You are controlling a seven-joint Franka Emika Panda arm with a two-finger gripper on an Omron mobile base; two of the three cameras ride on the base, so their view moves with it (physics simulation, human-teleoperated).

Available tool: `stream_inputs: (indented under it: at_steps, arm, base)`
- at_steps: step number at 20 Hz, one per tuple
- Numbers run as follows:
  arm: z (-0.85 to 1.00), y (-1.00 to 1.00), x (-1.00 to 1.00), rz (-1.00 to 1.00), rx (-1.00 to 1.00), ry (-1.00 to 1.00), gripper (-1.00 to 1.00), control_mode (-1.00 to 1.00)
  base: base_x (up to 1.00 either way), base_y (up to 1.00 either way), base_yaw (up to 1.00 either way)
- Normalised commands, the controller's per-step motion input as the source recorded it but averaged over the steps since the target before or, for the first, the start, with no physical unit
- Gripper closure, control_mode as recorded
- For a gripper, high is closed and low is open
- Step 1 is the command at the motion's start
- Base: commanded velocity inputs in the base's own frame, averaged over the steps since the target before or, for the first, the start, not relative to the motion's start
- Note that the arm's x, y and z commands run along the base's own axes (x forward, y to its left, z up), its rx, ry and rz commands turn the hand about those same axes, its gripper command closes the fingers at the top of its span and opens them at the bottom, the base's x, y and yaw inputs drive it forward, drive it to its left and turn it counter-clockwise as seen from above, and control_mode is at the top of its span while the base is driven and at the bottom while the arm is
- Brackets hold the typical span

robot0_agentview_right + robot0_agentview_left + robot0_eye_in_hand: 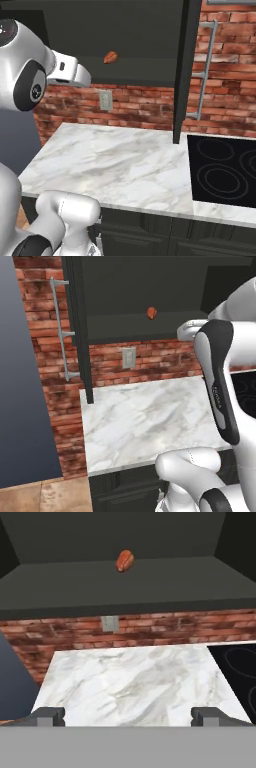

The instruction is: Pick the sweet potatos from the cabinet and place them in one bowl. Pick the lemon from the sink and place it in the other bowl.

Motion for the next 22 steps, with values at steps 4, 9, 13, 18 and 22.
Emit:
stream_inputs:
  at_steps: [4, 9, 13, 18, 22]
  arm:
    - [0.0, 0.04, 0.28, -0.01, 0.0, -0.01, -1.0, -1.0]
    - [0.0, 0.06, 0.3, -0.01, 0.0, 0.0, -1.0, -1.0]
    - [0.01, 0.01, 0.29, 0.0, 0.0, 0.0, -1.0, -1.0]
    - [0.07, 0.04, 0.26, 0.0, 0.0, 0.01, -1.0, -1.0]
    - [0.0, 0.01, 0.44, 0.0, 0.0, 0.0, -1.0, -1.0]
  base:
    - [0.0, 0.0, 0.0]
    - [0.0, 0.0, 0.0]
    - [0.0, 0.0, 0.0]
    - [0.0, 0.0, 0.0]
    - [0.0, 0.0, 0.0]
